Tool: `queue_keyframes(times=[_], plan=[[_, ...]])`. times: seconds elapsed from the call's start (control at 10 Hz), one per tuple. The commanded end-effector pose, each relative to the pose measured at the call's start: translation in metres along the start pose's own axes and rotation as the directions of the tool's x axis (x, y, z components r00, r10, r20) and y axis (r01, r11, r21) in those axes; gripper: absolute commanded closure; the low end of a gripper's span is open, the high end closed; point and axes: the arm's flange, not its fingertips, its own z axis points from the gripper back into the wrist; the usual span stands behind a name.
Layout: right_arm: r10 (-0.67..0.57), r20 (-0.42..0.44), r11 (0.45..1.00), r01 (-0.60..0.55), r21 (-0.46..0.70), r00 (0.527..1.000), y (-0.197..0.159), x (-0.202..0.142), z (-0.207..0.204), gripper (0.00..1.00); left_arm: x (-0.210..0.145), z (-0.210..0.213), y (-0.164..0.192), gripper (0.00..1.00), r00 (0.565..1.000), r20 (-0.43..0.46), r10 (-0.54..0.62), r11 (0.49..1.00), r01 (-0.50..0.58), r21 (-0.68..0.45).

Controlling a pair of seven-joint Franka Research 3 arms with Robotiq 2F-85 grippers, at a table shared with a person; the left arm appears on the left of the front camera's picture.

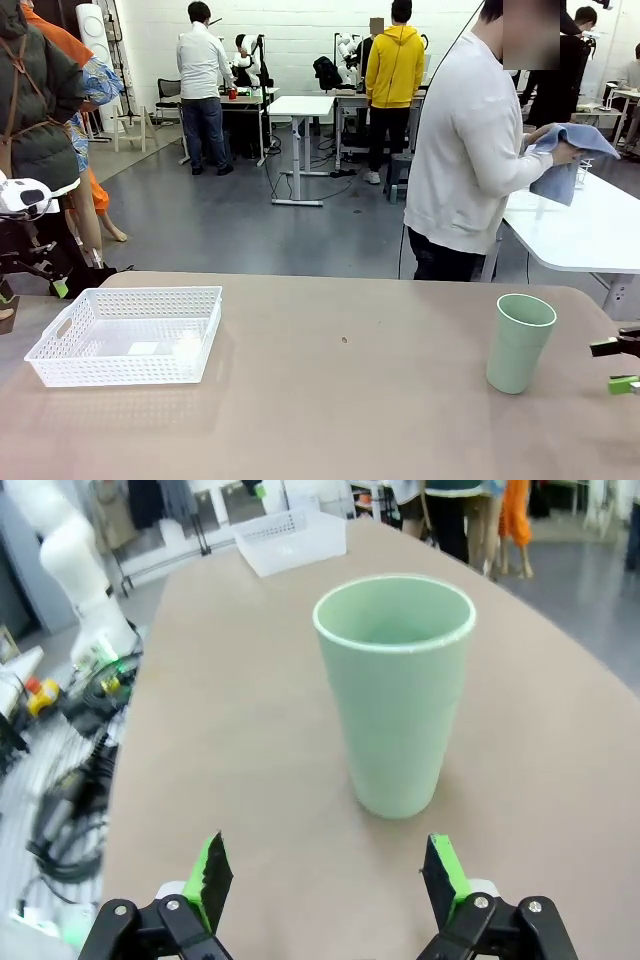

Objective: Clean and organize the cups into the basket.
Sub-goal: Pick up the Organizing basket and move it to the center of the table, then pick up the Reusable plastic cup from the right side of the table and place it inside the Organizing basket.

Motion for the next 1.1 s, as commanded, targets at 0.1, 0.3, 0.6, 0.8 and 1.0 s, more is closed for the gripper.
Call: queue_keyframes(times=[0.1, 0.3, 0.6, 0.8, 1.0], plan=[[0.15, 0.065, 0.989, -0.15, -0.01, 0.986, -0.012, -0.007, -0.033, 0.0, -0.002, 0.003, 0.0, 0.0, 1.0, -0.002, -0.019, 1.0, 0.019, -0.002], [0.094, 0.072, 0.994, -0.098, 0.049, 0.993, -0.029, -0.011, -0.053, 0.0, -0.002, 0.003, 0.0, 0.0, 1.0, -0.002, -0.019, 1.0, 0.019, -0.002], [0.061, 0.072, 0.996, -0.066, 0.063, 0.996, -0.053, -0.014, -0.066, 0.0, -0.002, 0.003, 0.0, 0.0, 1.0, -0.002, -0.019, 1.0, 0.019, -0.002], [0.051, 0.089, 0.995, -0.058, 0.077, 0.995, -0.061, -0.013, -0.074, 0.0, -0.002, 0.003, 0.0, 0.0, 1.0, -0.002, -0.019, 1.0, 0.019, -0.002], [0.057, 0.113, 0.996, -0.065, 0.068, 0.992, -0.066, -0.009, -0.077, 0.0, -0.002, 0.003, 0.0, 0.0, 1.0, -0.002, -0.019, 1.0, 0.019, -0.002]])
